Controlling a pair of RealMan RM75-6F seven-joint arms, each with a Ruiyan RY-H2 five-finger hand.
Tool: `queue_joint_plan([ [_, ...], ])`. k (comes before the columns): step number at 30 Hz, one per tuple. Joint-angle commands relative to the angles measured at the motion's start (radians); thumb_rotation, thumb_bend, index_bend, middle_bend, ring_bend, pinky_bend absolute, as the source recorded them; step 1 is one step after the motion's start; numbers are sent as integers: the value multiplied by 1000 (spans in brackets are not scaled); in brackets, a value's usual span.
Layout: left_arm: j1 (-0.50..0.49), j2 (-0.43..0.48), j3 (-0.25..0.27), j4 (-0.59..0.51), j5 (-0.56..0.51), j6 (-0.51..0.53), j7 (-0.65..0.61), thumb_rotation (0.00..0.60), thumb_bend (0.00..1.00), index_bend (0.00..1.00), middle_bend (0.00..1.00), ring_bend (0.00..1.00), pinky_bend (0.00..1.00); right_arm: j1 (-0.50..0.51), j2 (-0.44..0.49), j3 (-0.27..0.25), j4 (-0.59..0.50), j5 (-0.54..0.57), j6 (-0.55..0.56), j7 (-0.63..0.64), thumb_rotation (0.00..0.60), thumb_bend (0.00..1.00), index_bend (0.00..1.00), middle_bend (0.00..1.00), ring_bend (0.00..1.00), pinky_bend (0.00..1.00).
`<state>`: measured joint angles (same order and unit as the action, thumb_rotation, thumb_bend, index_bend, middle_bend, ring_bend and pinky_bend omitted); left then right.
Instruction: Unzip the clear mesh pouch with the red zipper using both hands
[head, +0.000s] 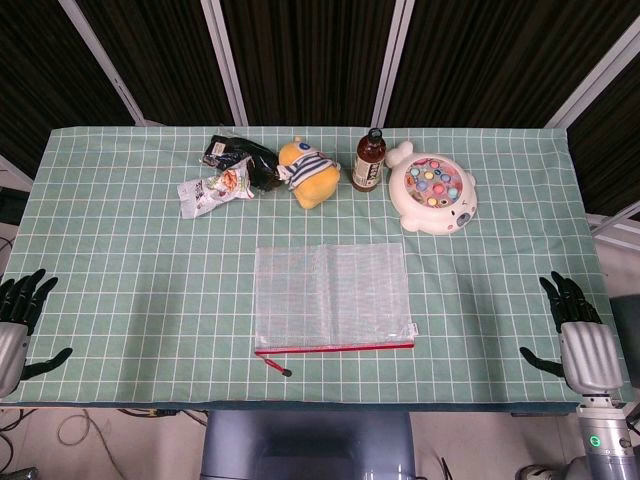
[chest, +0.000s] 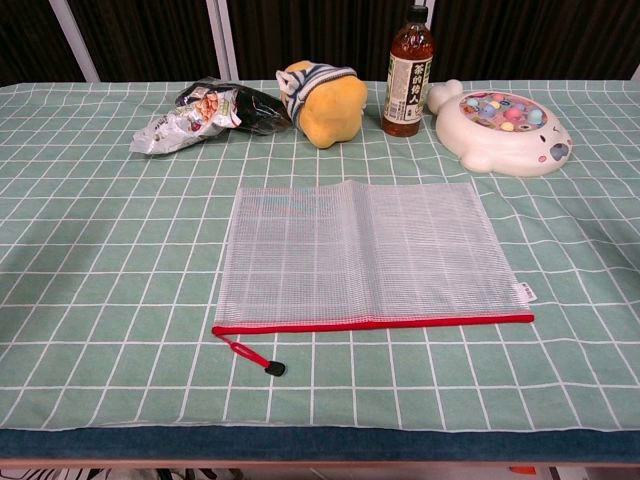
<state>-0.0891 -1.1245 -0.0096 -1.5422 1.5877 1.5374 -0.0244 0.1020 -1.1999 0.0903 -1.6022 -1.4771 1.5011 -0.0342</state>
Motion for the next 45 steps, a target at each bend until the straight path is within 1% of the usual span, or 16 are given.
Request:
queue_joint_plan([
  [1, -1, -1, -1, -2, -3, -2, -1, 600, 70, 0, 0, 0, 0, 0, 4, -2, -3, -3, -4, 3, 600, 131, 0, 0, 0, 226],
  [7, 3, 0, -1, -2, -1, 4, -5, 600, 70, 0, 0, 0, 0, 3, 12, -9, -16, -26, -7, 28, 600, 131, 0, 0, 0, 226],
  [13, -2, -4, -4, -6, -8, -6, -14, 600, 70, 0, 0, 0, 0, 24, 41, -25, -60, -96, -18, 70, 600, 131, 0, 0, 0, 226],
  [16, -6, -7, -6, -4, -13, -16, -7, 600, 70, 0, 0, 0, 0, 59, 50, -15, -90, -131, -40, 92, 600, 131, 0, 0, 10, 226],
  [18, -7, -7, -7, -5, -18, -19, -11, 600, 70, 0, 0, 0, 0, 81, 50, -5, -108, -140, -59, 87, 600, 133, 0, 24, 46, 239],
  [21, -6, -5, -9, -8, -24, -21, -18, 600, 70, 0, 0, 0, 0, 123, 44, 16, -156, -141, -98, 74, 600, 150, 0, 138, 134, 302],
  [23, -6, -4, -10, -9, -26, -22, -21, 600, 70, 0, 0, 0, 0, 150, 37, 32, -189, -135, -126, 51, 600, 156, 0, 259, 236, 367],
  [25, -6, -2, -10, -10, -27, -23, -23, 600, 70, 0, 0, 0, 0, 186, 21, 54, -230, -124, -161, 14, 600, 162, 0, 417, 396, 457],
  [26, -6, -2, -10, -10, -28, -24, -23, 600, 70, 0, 0, 0, 0, 202, 11, 63, -248, -121, -176, 1, 600, 166, 0, 467, 447, 488],
  [27, -6, -2, -10, -10, -28, -24, -22, 600, 70, 0, 0, 0, 0, 224, -4, 76, -271, -111, -199, -18, 600, 175, 0, 548, 529, 541],
  [28, -7, -3, -10, -9, -28, -25, -20, 600, 70, 0, 0, 0, 0, 247, -19, 88, -291, -96, -225, -35, 600, 183, 4, 608, 588, 585],
  [30, -7, -4, -11, -8, -31, -27, -16, 600, 70, 0, 0, 0, 0, 291, -51, 108, -323, -71, -275, -68, 600, 191, 28, 702, 680, 652],
  [34, -8, -5, -14, -10, -41, -31, -11, 600, 70, 0, 0, 0, 0, 382, -127, 139, -359, 10, -388, -140, 600, 207, 119, 888, 862, 802],
  [38, -9, -8, -17, -9, -45, -33, 1, 600, 70, 0, 0, 0, 0, 461, -207, 151, -357, 73, -471, -226, 600, 222, 215, 985, 962, 884],
  [41, -11, -12, -18, -8, -49, -38, 11, 600, 70, 0, 0, 0, 0, 513, -275, 152, -341, 125, -517, -294, 600, 237, 278, 1000, 997, 920],
  [45, -14, -15, -19, -6, -49, -42, 25, 600, 70, 0, 0, 0, 0, 571, -369, 154, -311, 234, -560, -362, 600, 249, 319, 1000, 1000, 946],
])
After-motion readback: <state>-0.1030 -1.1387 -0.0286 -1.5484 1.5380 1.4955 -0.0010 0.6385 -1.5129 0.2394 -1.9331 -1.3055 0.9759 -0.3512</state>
